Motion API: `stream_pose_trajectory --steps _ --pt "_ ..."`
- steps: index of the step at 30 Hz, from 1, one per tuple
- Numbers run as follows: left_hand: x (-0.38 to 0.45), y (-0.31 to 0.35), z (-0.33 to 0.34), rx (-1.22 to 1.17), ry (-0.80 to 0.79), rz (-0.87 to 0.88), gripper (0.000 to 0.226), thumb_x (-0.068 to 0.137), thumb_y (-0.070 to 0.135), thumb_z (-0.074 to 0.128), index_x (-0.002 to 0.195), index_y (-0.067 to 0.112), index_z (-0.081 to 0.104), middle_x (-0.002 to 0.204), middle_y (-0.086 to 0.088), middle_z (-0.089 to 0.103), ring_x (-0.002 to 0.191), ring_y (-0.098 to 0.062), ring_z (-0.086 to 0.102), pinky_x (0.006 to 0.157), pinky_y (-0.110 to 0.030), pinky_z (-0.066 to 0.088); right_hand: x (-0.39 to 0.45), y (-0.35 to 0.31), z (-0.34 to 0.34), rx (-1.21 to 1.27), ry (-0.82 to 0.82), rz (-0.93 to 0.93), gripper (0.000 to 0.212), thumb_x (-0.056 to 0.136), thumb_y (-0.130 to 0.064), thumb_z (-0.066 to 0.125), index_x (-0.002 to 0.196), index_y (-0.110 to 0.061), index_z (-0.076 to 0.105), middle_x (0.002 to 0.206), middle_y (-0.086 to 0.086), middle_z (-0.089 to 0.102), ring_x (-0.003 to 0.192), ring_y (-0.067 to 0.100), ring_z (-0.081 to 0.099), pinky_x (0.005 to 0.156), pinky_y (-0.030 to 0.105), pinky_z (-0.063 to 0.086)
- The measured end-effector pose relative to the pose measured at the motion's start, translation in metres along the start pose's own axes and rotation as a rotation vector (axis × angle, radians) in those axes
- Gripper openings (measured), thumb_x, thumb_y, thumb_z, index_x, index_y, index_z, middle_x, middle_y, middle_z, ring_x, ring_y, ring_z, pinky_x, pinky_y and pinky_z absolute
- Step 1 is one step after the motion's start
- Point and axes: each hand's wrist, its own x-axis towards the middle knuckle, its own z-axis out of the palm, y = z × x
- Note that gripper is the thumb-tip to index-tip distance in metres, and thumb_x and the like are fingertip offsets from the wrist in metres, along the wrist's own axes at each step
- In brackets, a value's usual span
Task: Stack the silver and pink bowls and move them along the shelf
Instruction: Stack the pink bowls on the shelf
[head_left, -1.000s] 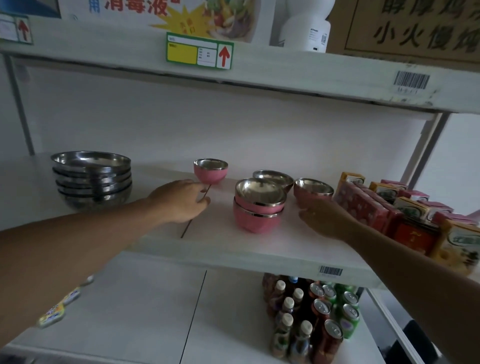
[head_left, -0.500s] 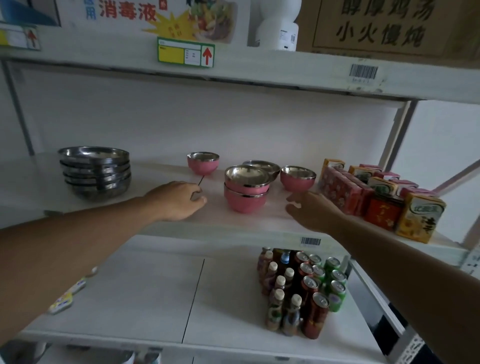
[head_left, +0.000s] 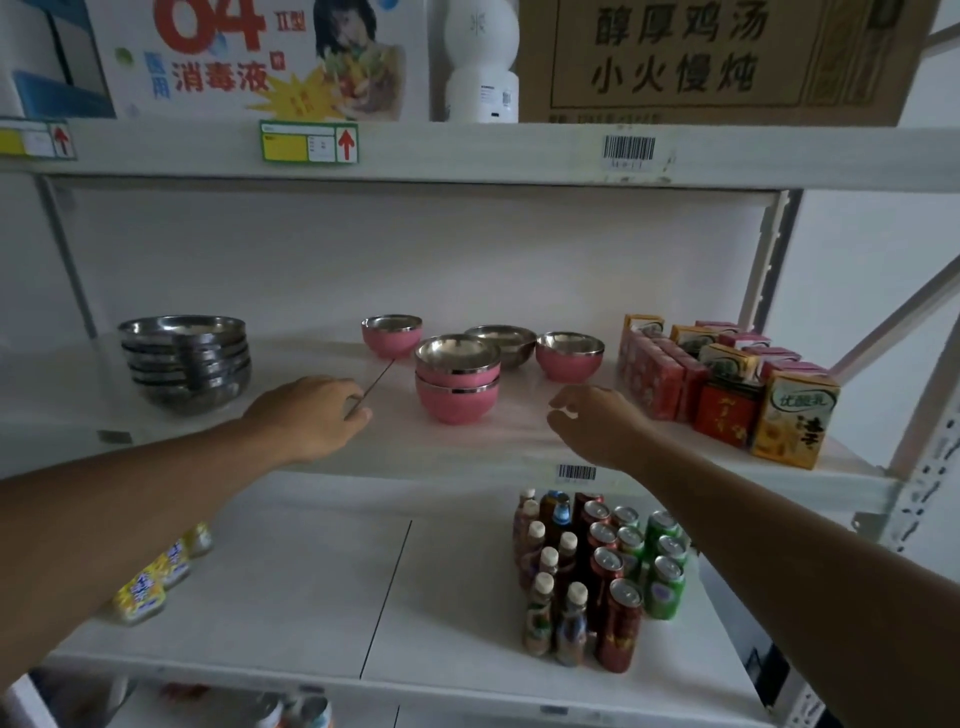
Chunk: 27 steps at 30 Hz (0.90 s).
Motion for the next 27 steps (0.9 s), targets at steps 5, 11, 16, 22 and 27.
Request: stream_pose_trajectory --steps 5,11,16,22,27 --pt "0.028 0.004 0.005 -0.046 -0.031 0.027 0.034 0.104 0.05 0.053 0.119 0.027 0.073 0.13 -0.004 0.074 0.116 -0.031 0.068 0.098 -0.041 0.056 0.02 0.004 -0.003 0.044 0.016 0.038 0.023 0.097 -0.04 0.051 0.104 -0.033 0.072 0.119 0.003 0.075 0.099 0.024 0.071 0.081 0.035 0.057" --pt "0.102 -0.012 0.017 0.001 -0.017 0.144 0.02 0.102 0.047 0.058 0.102 0.028 0.065 0.118 -0.001 0.073 0.109 -0.03 0.068 0.093 -0.038 0.055 0.058 0.01 0.005 0.063 0.066 0.135 0.02 0.098 -0.035 0.046 0.082 -0.033 0.056 0.082 0.002 0.07 0.065 0.016 0.067 0.053 0.026 0.05" --pt "0.173 -0.02 0.032 -0.201 0.096 0.47 0.007 0.102 0.013 0.064 0.096 0.01 0.065 0.1 -0.007 0.068 0.094 -0.032 0.064 0.085 -0.038 0.054 0.091 0.01 -0.006 0.014 0.073 0.244 0.049 0.083 -0.063 0.037 0.082 -0.03 0.072 0.079 0.005 0.067 0.073 0.031 0.071 0.063 0.036 0.057" --pt "0.232 -0.03 0.058 -0.155 0.177 0.384 0.019 0.101 0.037 0.057 0.091 0.021 0.055 0.086 0.006 0.066 0.074 -0.02 0.065 0.071 -0.042 0.059 0.13 0.035 -0.001 0.063 0.247 0.488 0.04 0.102 -0.044 0.047 0.112 -0.012 0.068 0.106 0.016 0.074 0.084 0.034 0.075 0.069 0.049 0.067" --pt "0.252 -0.041 0.074 -0.181 0.225 0.388 0.02 0.097 0.048 0.058 0.093 0.028 0.057 0.077 0.009 0.063 0.063 -0.018 0.061 0.065 -0.038 0.059 0.163 0.044 0.006 0.159 0.258 0.58 0.045 0.1 -0.033 0.048 0.134 -0.005 0.057 0.124 0.022 0.068 0.105 0.041 0.071 0.084 0.055 0.063"
